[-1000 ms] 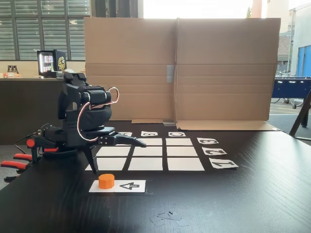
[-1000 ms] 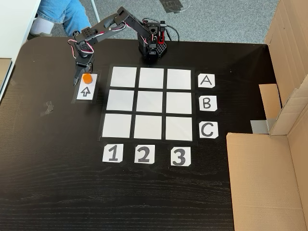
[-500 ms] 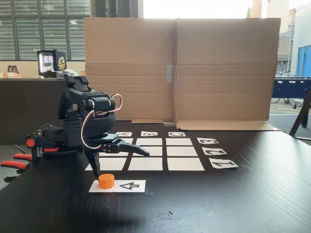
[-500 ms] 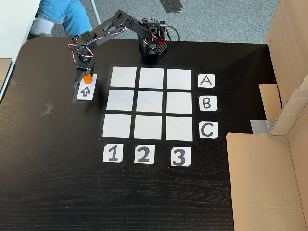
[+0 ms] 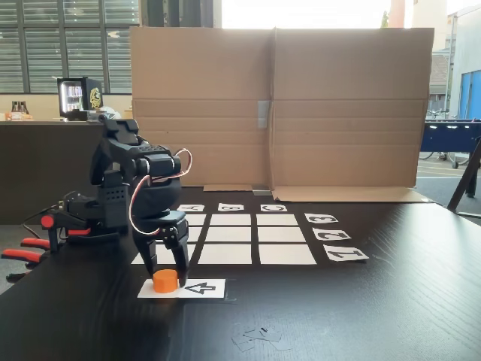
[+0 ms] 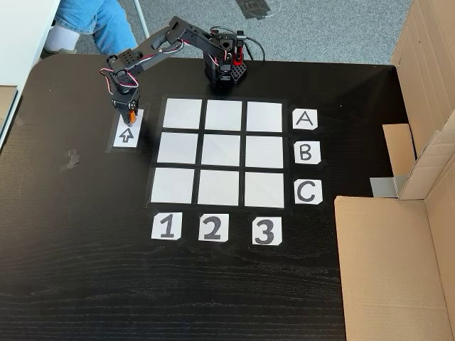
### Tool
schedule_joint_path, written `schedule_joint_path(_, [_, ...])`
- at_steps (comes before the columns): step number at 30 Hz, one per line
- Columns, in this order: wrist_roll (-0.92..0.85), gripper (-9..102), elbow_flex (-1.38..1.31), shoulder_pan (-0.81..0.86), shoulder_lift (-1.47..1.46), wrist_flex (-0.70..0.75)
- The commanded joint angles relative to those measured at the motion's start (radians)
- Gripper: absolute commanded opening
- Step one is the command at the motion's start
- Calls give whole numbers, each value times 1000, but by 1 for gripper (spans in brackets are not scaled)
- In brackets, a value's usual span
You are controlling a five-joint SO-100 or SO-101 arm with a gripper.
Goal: Pick up the round, orange token and place it in the grid on square B2.
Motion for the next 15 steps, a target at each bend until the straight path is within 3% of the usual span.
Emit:
schedule_joint_path(1, [2,-1,-32,0,20,-15])
schedule_joint_path(15, [6,-1,285,-23,380,-114])
